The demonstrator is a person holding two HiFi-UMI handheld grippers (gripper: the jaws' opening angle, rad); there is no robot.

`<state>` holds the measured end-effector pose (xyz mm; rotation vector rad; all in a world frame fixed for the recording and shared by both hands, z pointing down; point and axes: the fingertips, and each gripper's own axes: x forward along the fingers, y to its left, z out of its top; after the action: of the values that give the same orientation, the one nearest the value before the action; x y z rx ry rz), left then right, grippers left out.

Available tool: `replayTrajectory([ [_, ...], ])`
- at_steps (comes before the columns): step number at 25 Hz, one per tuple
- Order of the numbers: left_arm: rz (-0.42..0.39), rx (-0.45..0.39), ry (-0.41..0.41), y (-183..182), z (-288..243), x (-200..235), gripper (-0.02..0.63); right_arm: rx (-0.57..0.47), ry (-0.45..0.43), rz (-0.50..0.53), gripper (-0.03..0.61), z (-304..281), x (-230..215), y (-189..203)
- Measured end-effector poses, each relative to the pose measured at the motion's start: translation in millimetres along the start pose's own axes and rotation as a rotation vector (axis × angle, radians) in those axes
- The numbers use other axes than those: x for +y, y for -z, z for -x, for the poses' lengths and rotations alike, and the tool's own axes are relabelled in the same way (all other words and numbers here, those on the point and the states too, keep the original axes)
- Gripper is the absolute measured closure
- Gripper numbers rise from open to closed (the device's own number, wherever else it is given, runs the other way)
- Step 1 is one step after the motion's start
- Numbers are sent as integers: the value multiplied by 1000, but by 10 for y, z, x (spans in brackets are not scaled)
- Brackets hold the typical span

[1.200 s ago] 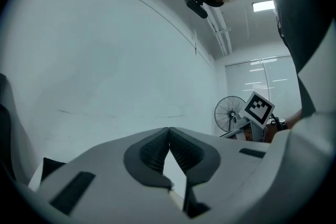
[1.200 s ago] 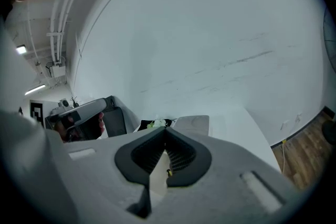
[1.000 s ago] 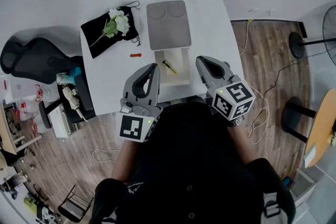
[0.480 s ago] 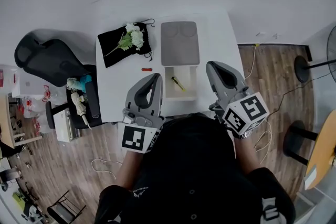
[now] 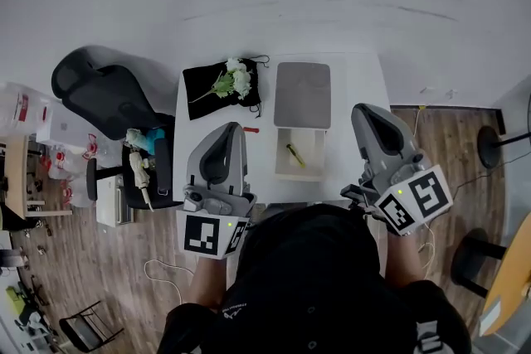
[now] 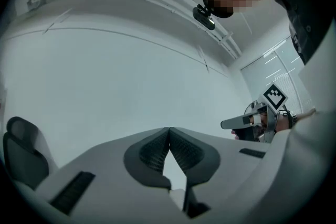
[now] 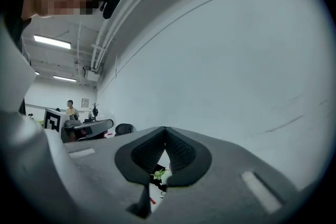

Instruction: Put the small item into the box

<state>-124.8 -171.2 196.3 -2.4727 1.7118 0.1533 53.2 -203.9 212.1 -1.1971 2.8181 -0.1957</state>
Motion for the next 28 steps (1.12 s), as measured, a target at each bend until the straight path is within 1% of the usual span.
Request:
replayTrajectory([
  [4,-20,-21,-28,-113,64,-44,609,-30,-25,16,574,85,16,-159],
  [7,-23,-13,-43,-91,94,-112,609,-34,-45,23,574,124,34,-187],
  [12,-22,7,-64,-12,127,-215,609,-21,-61,26,574,162,3,-110],
  [28,-28,11,-124,56,238,-452,609,43,-127,8,574,274,-102,118],
])
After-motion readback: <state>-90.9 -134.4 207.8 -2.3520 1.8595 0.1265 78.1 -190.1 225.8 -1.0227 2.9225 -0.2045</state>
